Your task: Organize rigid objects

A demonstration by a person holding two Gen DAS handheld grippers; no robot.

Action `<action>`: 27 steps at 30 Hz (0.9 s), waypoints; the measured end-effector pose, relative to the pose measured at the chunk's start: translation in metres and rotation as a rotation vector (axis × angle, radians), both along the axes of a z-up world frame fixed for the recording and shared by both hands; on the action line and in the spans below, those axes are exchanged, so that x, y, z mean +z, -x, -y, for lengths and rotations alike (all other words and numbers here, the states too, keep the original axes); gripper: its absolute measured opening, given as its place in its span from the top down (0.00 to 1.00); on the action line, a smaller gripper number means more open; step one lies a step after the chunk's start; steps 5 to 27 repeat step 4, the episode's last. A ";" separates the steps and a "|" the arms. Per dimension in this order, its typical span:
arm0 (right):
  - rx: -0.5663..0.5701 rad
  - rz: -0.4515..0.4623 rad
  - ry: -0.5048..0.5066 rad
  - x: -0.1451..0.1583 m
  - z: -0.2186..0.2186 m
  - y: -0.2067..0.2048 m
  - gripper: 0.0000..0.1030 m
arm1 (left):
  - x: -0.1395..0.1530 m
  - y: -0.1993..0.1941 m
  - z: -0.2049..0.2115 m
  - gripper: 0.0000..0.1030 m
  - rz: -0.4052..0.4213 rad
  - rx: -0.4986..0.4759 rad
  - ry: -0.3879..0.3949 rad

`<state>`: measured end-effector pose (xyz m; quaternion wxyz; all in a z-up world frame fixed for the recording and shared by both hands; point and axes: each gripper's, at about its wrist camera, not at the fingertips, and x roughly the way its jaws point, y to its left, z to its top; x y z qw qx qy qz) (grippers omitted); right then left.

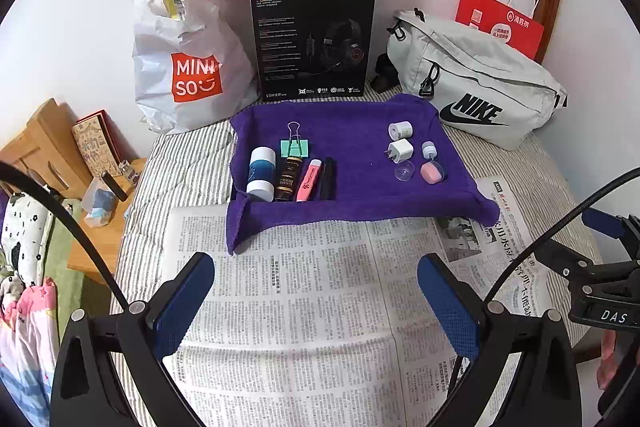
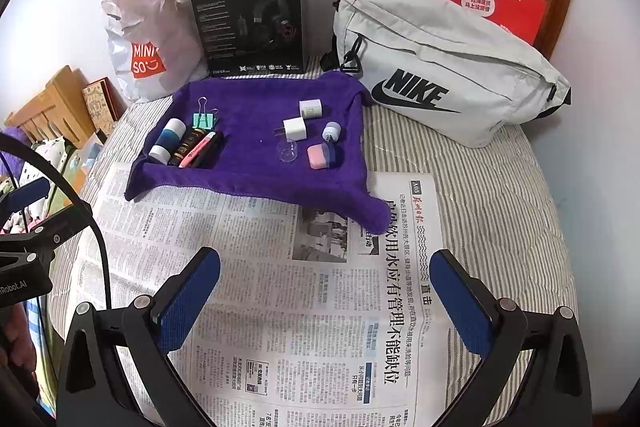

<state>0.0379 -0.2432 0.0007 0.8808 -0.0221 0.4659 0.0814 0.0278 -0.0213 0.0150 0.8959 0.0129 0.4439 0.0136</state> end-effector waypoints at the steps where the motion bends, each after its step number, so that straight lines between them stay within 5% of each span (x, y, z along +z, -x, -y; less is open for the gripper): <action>1: 0.001 -0.001 0.000 0.000 0.000 -0.001 0.00 | -0.001 -0.001 0.001 0.00 -0.001 -0.003 -0.003; 27: 0.003 -0.004 -0.002 -0.002 0.000 -0.001 0.00 | -0.002 -0.005 0.002 0.00 -0.001 -0.006 0.000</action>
